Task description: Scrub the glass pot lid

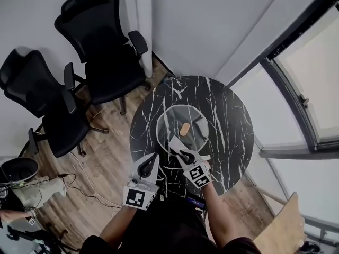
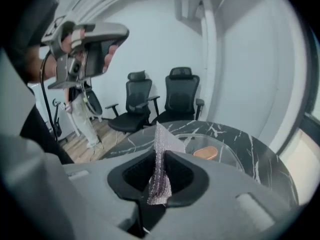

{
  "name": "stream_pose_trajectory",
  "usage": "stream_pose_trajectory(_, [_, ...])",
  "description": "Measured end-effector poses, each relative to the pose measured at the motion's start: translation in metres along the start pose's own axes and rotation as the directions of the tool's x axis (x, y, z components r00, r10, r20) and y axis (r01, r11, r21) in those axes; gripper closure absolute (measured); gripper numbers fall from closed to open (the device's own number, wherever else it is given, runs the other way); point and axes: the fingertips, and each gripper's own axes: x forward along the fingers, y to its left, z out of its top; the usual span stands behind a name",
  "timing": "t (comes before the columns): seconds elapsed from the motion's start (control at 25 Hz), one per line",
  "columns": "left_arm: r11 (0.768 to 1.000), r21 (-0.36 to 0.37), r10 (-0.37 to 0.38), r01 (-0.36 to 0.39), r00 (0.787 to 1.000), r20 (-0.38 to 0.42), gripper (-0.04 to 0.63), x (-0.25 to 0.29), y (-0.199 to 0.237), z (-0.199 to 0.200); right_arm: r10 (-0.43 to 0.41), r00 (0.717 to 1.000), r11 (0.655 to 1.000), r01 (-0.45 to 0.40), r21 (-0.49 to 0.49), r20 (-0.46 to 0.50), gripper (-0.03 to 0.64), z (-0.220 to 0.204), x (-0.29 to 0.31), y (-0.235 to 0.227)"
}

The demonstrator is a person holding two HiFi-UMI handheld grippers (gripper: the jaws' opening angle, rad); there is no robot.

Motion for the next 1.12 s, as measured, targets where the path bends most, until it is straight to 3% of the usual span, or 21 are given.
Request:
stream_pose_trajectory(0.08, [1.0,0.009,0.007,-0.007,1.0,0.03,0.592,-0.005,-0.007,0.009,-0.046,0.991,0.996,0.037,0.078,0.127,0.548,0.023,-0.024,-0.004])
stream_pose_trajectory(0.2, [0.999,0.03,0.008,-0.01,0.998,0.057,0.592,-0.013,-0.023,0.02,-0.128,0.945,0.98,0.074,0.184,0.302,0.548,0.057,-0.07,-0.01])
stream_pose_trajectory(0.36, [0.998,0.06,0.003,-0.01,0.992,0.128,0.592,-0.028,-0.052,0.046,-0.248,0.833,0.942,0.088,0.325,0.495,0.546,0.099,-0.145,-0.014])
stream_pose_trajectory(0.44, [0.996,0.083,-0.002,-0.011,0.988,0.156,0.592,-0.04,-0.065,0.055,-0.311,0.779,0.92,0.104,0.377,0.545,0.546,0.111,-0.177,-0.012])
stream_pose_trajectory(0.52, [0.995,0.094,0.005,-0.019,0.988,0.152,0.592,-0.048,-0.074,0.053,-0.355,0.748,0.907,0.13,0.401,0.56,0.546,0.111,-0.2,-0.005])
stream_pose_trajectory(0.72, [0.993,0.101,0.044,-0.056,0.992,0.118,0.592,-0.057,-0.088,0.039,-0.408,0.753,0.899,0.231,0.373,0.517,0.546,0.091,-0.223,0.017])
stream_pose_trajectory(0.88, [0.993,0.105,0.034,-0.048,0.991,0.13,0.592,-0.061,-0.1,0.038,-0.388,0.765,0.912,0.238,0.335,0.514,0.546,0.084,-0.228,0.026])
stream_pose_trajectory(1.12, [0.993,0.109,0.028,-0.044,0.99,0.14,0.592,-0.065,-0.109,0.04,-0.399,0.749,0.91,0.254,0.327,0.529,0.548,0.084,-0.241,0.024])
